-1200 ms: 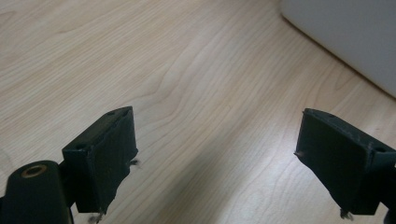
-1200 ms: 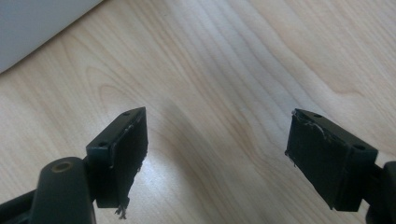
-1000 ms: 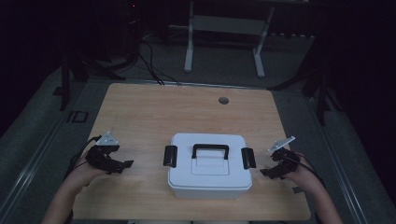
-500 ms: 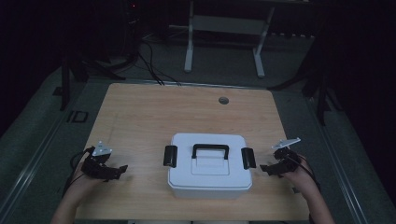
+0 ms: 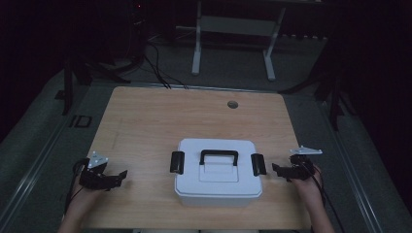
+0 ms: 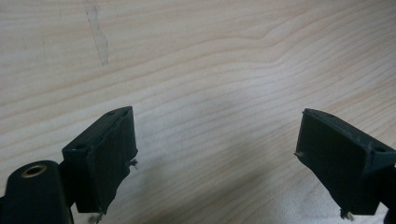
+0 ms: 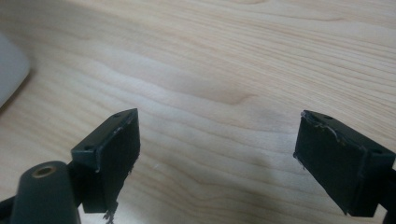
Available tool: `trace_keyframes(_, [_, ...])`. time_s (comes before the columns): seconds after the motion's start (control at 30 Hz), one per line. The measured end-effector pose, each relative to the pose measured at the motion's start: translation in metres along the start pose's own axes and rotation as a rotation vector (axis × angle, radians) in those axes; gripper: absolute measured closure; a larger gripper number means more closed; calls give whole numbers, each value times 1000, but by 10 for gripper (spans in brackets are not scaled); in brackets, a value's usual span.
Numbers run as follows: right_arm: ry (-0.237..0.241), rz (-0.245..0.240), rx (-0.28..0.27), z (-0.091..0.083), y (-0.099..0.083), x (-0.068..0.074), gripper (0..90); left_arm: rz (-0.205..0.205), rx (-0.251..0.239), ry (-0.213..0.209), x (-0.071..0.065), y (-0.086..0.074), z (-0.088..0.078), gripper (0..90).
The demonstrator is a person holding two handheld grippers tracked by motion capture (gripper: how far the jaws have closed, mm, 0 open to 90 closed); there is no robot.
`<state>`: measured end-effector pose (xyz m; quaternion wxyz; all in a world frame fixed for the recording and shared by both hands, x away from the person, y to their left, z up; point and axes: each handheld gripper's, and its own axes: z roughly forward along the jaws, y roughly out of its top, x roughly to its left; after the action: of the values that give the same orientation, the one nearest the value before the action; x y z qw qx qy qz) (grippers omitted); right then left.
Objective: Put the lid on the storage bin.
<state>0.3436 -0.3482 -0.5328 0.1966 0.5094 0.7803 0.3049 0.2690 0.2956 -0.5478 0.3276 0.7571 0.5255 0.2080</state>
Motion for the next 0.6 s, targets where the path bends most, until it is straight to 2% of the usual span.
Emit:
trace_keyframes(0.13, [-41, 25, -33, 2, -5, 1, 138, 5, 9, 22, -2, -2, 1, 123])
trace_keyframes(0.47, [-90, 89, -130, 5, -20, 4, 137, -38, -72, 76, -2, -8, -4, 123])
trace_keyframes(0.57, [-98, 85, -135, 5, -22, 5, 136, -47, -87, 93, -2, -11, -5, 123])
trace_keyframes(0.6, [-106, 79, -159, 4, -22, 7, 136, -51, -93, 106, -2, -12, -5, 123])
